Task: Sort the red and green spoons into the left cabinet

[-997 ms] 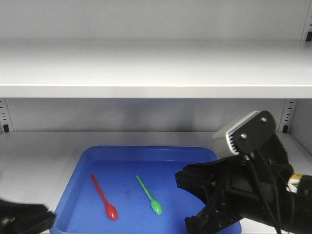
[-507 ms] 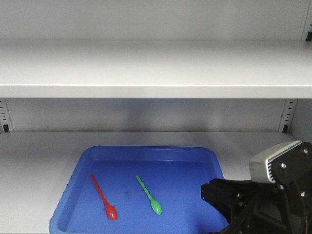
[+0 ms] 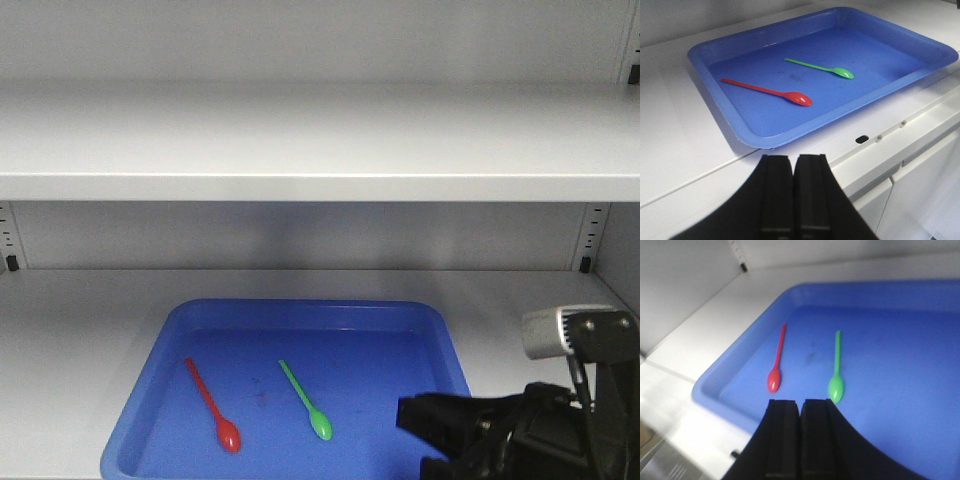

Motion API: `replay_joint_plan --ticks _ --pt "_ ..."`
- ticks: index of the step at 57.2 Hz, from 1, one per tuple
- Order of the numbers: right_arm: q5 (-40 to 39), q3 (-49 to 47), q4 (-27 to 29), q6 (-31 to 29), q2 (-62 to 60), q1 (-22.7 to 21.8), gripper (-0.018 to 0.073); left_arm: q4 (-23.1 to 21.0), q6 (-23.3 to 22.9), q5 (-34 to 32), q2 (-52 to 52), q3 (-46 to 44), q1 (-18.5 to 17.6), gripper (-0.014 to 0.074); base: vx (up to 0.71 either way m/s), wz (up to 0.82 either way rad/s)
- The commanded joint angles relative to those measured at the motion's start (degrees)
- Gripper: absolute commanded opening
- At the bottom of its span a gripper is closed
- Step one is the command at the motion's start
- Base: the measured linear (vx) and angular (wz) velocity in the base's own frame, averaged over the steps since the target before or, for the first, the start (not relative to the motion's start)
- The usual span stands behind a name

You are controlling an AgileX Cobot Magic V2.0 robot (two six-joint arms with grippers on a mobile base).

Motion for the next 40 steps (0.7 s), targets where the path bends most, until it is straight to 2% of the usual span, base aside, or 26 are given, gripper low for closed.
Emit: replay_joint_plan --ticks 1,8,26,32,36,40 --pt "-8.78 -1.72 0.88 -2.14 -0.5 -0.15 -0.0001 -1.33 -0.11 -3.76 0.26 -1.62 -0.03 -0.0001 0.0 0.0" --pt "-12.26 -1.72 0.94 -2.74 -0.5 -0.15 -0.0001 -1.33 -0.11 -3.76 0.26 -1.62 -0.03 -0.0001 0.0 0.0" --pt "-12.44 -1.72 1.14 -2.74 -0.5 -0.15 -0.0001 -1.36 -0.11 -4.35 -1.27 -0.36 0.66 -0.0001 0.0 0.0" --pt "-12.44 -1.72 1.14 -2.74 -0.5 -0.15 -0.0001 -1.3 0.12 -7.17 -6.25 3.16 3.77 -0.0001 0.0 0.0" --pt "-12.51 -1.72 1.14 -2.74 -0.5 -0.15 -0.0001 -1.35 0.13 -13.35 -10.09 7.27 7.18 -0.0001 0.0 0.0" --pt "-12.45 -1.72 1.14 -2.74 -0.5 -0.15 -0.0001 -1.33 -2.18 -20.09 -14.1 11.44 10.67 -0.0001 0.0 0.0"
